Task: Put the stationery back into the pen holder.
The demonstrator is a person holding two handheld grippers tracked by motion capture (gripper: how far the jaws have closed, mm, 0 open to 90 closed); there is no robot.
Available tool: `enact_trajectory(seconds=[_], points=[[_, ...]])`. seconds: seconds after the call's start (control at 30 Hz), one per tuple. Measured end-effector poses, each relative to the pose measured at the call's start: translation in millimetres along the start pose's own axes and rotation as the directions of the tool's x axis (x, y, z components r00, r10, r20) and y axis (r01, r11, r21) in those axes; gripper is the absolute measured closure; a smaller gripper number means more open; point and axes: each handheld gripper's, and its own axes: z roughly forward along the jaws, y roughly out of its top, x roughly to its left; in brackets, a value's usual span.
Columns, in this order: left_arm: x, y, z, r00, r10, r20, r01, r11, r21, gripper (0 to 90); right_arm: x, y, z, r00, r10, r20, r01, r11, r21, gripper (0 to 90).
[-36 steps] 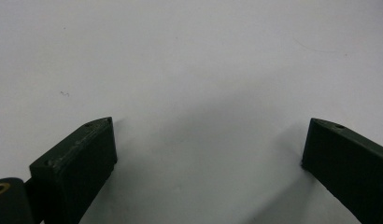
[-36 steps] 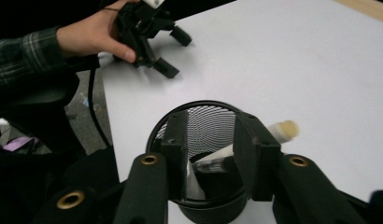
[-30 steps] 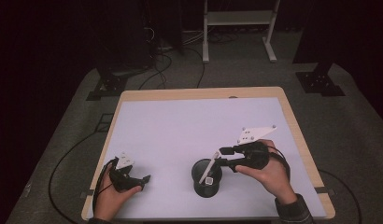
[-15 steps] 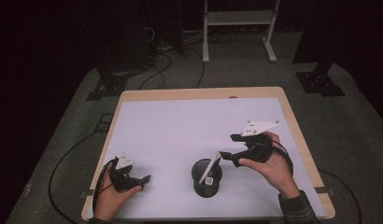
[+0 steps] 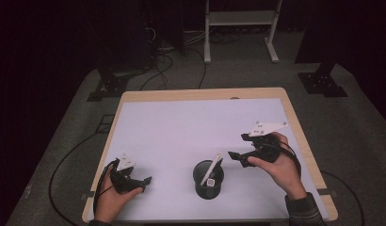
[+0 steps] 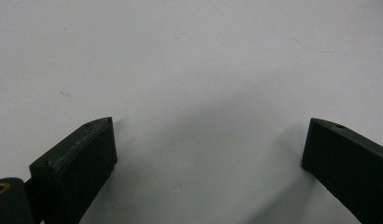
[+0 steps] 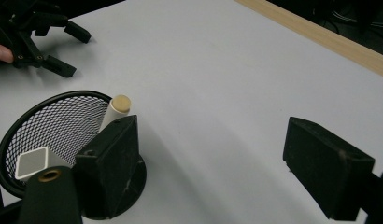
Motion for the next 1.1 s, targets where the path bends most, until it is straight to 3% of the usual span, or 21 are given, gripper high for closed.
enact_trajectory(seconds=[0.47, 1.1], points=[[0.0, 0.0, 0.0, 1.0, 0.001, 0.0, -0.001, 1.0, 0.0, 2.2, -11.6, -18.5, -8.8, 0.9987, 0.036, 0.035, -0.037, 0.999, 0.019, 17.6], [-0.3, -0.1, 0.2, 1.0, -0.003, 0.0, 0.003, 1.0, -0.004, 2.2, -31.8, -55.7, -11.2, 0.9903, 0.099, 0.097, -0.104, 0.993, 0.05, 17.6]])
